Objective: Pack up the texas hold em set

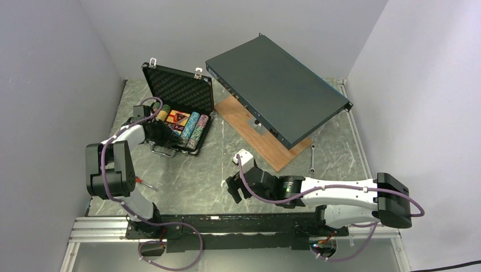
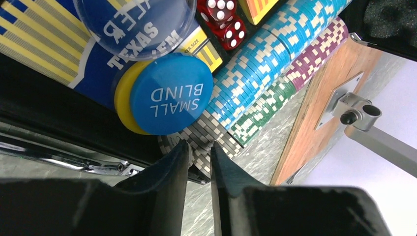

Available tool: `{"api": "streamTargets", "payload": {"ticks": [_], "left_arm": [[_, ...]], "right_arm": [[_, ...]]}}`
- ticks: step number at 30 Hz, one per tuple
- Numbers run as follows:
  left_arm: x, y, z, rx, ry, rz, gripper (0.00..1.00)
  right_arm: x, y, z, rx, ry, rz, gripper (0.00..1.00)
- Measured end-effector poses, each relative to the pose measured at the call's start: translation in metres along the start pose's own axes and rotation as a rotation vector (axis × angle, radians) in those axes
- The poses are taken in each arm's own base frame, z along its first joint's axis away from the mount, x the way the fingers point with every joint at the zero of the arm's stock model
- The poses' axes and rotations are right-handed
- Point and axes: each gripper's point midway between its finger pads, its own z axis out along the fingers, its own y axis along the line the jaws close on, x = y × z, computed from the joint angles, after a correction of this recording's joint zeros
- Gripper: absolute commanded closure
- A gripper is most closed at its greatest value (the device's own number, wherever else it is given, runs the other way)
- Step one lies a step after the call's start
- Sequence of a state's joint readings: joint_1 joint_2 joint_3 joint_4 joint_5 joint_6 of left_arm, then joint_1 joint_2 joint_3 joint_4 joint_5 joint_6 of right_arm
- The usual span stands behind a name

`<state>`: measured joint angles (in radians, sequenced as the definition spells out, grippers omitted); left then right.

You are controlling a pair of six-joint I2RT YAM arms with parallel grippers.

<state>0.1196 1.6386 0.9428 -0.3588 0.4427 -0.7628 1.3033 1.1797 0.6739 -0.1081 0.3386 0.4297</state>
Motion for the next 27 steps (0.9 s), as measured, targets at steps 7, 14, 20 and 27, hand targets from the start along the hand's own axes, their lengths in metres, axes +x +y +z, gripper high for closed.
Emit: {"api": "streamTargets", "payload": {"ticks": [7, 14, 20, 27], "left_arm": [[0.005, -0.019, -0.036, 0.052, -0.053, 0.075, 0.53], [0.067, -0.022, -0.078, 0.235, -0.024, 0.176, 0.37], [0.113, -0.015, -0.09, 0.28, 0.023, 0.232, 0.01], [0.097, -0.058, -0.135, 0.283, -0.156, 0.364, 0.02]], "right_arm": [[-0.012, -0.005, -0.004, 0.049, -0.013, 0.024, 0.15], [-0.016, -0.013, -0.007, 0.096, -0.029, 0.048, 0.13], [-0.014, -0.013, -0.004, 0.099, -0.022, 0.049, 0.13], [-0.013, -0.007, -0.002, 0.062, -0.016, 0.022, 0.13]]}}
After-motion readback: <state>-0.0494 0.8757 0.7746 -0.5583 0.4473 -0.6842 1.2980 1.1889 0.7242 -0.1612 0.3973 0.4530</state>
